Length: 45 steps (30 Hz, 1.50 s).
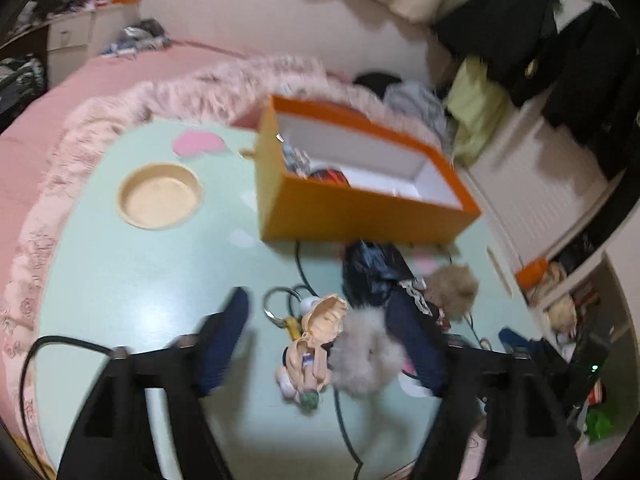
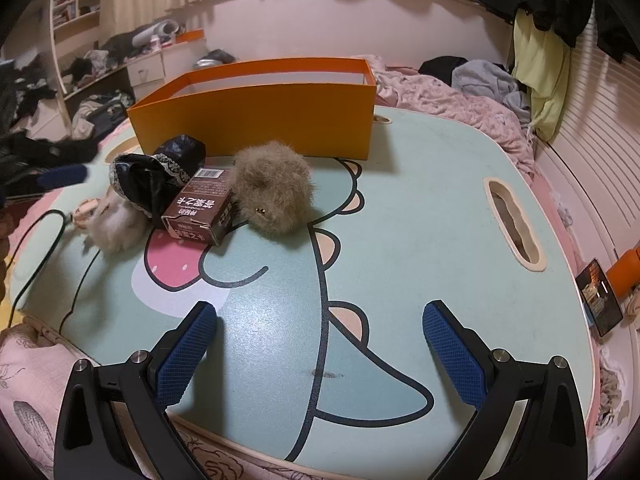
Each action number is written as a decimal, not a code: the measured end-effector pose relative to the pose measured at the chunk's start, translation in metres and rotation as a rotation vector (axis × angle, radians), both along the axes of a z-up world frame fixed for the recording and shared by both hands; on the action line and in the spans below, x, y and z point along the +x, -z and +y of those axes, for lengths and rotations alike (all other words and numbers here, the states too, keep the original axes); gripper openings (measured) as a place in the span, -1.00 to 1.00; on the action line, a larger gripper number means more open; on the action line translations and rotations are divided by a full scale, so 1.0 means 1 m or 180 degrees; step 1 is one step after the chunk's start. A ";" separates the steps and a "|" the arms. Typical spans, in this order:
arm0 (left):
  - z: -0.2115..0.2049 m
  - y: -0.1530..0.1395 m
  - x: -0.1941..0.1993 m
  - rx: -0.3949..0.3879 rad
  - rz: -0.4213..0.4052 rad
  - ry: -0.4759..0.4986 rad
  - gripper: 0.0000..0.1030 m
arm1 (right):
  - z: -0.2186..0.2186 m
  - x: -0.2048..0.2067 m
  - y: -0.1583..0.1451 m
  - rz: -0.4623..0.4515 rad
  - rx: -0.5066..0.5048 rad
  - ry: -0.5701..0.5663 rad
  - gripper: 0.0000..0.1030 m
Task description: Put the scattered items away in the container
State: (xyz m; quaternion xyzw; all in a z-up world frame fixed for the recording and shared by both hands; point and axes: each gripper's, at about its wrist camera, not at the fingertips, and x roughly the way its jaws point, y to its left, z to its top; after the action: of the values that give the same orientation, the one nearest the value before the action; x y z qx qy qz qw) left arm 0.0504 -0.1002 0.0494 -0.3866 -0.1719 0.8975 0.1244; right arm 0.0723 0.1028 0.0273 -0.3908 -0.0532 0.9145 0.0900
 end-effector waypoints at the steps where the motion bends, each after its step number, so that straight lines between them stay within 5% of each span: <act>1: -0.004 0.000 0.001 -0.0026 0.0002 -0.0043 0.51 | -0.004 0.000 -0.004 0.0001 0.0042 -0.0035 0.89; 3: -0.012 0.000 0.005 -0.0090 0.0010 -0.0143 0.51 | -0.016 -0.005 -0.023 0.0082 0.0153 -0.0187 0.65; 7: -0.018 0.008 0.005 -0.0046 -0.0041 -0.0172 0.51 | -0.049 -0.043 -0.091 0.0307 0.0207 -0.0507 0.62; 11: -0.019 0.019 0.007 0.0000 -0.0100 -0.0121 0.51 | -0.050 -0.132 -0.126 -0.0195 -0.0005 -0.0408 0.62; 13: -0.022 0.022 0.008 0.0080 -0.0128 -0.0064 0.51 | -0.034 -0.181 -0.115 -0.0686 -0.0254 -0.0174 0.56; 16: -0.027 0.021 0.010 0.0179 -0.0099 -0.0072 0.51 | -0.005 -0.232 -0.085 -0.1347 -0.0797 0.0252 -0.38; 23: -0.032 0.023 0.013 0.0257 -0.0074 -0.0074 0.51 | -0.006 -0.270 -0.024 -0.2029 -0.0483 0.0367 -0.17; 25: -0.032 0.022 0.013 0.0250 -0.0065 -0.0083 0.51 | -0.005 -0.270 -0.024 -0.1881 -0.0335 0.0397 -0.41; 32: -0.031 0.024 0.012 0.0226 -0.0089 -0.0083 0.51 | -0.006 -0.247 -0.066 -0.1364 -0.0562 0.0161 -0.42; 38: -0.028 0.025 0.012 0.0202 -0.0108 -0.0057 0.51 | -0.016 -0.182 -0.110 -0.0859 -0.0740 -0.0196 -0.42; 41: -0.027 0.026 0.011 0.0218 -0.0133 -0.0065 0.51 | -0.015 -0.143 -0.105 -0.0702 -0.0847 -0.0281 -0.41; 45: -0.024 0.028 0.009 0.0236 -0.0182 -0.0049 0.51 | -0.007 -0.108 -0.062 -0.0728 -0.0960 -0.0283 -0.41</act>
State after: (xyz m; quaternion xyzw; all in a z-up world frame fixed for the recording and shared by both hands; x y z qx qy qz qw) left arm 0.0593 -0.1241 0.0219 -0.4058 -0.2115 0.8801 0.1267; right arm -0.0354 0.0960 0.0896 -0.4986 0.0574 0.8648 -0.0168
